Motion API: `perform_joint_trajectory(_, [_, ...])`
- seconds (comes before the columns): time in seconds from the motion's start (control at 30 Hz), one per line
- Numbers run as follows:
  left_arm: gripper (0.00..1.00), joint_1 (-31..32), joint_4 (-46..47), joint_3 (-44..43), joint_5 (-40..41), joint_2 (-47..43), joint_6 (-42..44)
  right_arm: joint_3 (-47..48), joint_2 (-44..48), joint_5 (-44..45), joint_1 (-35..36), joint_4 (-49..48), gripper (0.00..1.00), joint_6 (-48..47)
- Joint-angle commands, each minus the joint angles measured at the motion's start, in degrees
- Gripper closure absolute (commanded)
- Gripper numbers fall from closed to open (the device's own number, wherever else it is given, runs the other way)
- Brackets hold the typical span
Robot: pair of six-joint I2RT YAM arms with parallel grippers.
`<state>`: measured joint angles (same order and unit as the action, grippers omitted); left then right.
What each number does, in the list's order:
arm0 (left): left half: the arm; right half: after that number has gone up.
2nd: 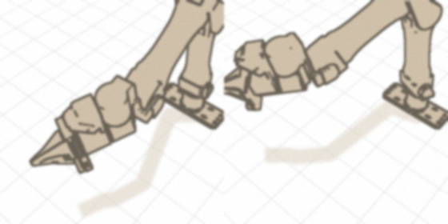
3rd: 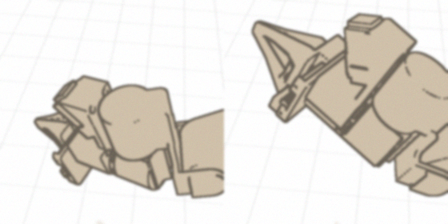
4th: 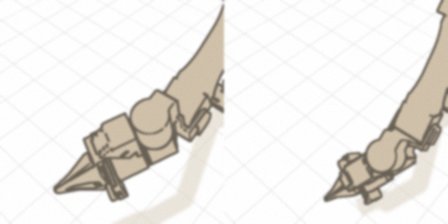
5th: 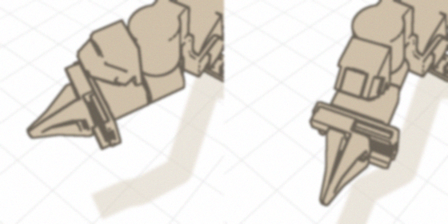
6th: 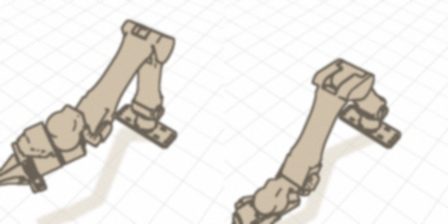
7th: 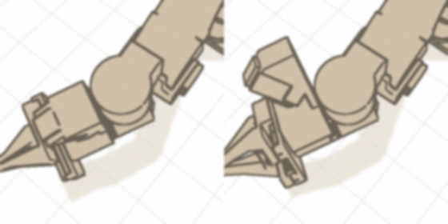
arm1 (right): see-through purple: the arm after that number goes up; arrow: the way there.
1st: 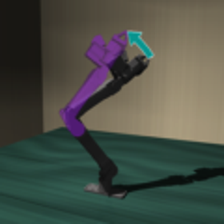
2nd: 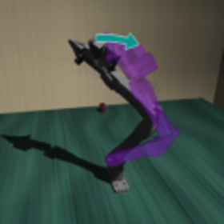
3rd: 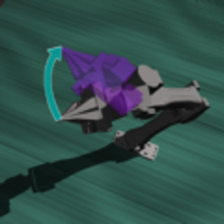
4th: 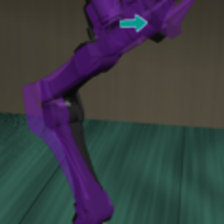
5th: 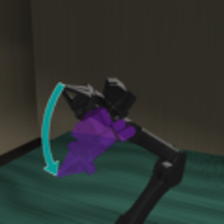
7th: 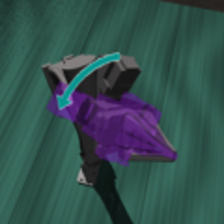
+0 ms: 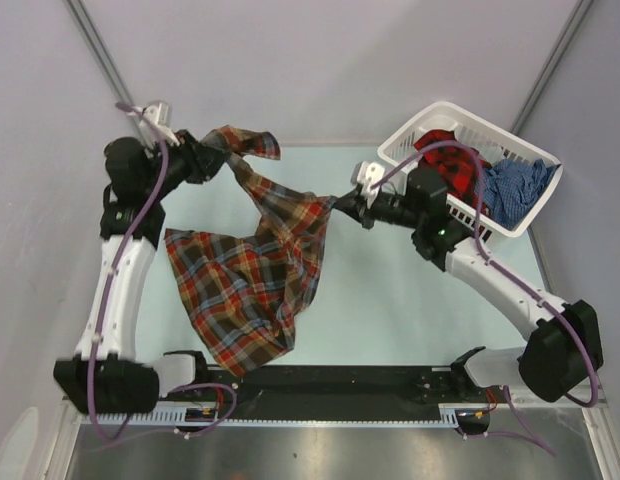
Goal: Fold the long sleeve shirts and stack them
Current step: Flatten the shirt out
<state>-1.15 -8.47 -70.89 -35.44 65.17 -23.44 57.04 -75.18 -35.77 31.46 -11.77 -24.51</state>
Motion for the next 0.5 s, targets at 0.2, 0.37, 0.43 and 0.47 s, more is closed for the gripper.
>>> perform_joint_trajectory(0.2, [0.34,-3.2,-42.3,-9.0,-3.8,14.5,46.4,18.4,0.1,-13.1,-11.7,7.6,1.0,32.5])
perform_joint_trajectory(0.37, [0.21,-3.2,-55.6,2.7,-1.7,5.9,70.4,18.3,-1.5,-7.6,-17.3,5.4,1.0,40.1])
perform_joint_trajectory(0.43, [0.21,-2.4,-56.0,9.8,1.3,3.0,73.9,18.5,-1.5,-5.5,-18.2,4.6,1.0,41.6])
perform_joint_trajectory(0.47, [0.21,-1.8,-54.6,12.0,3.5,2.5,75.5,18.6,-1.3,-4.7,-18.5,4.5,1.0,41.6])
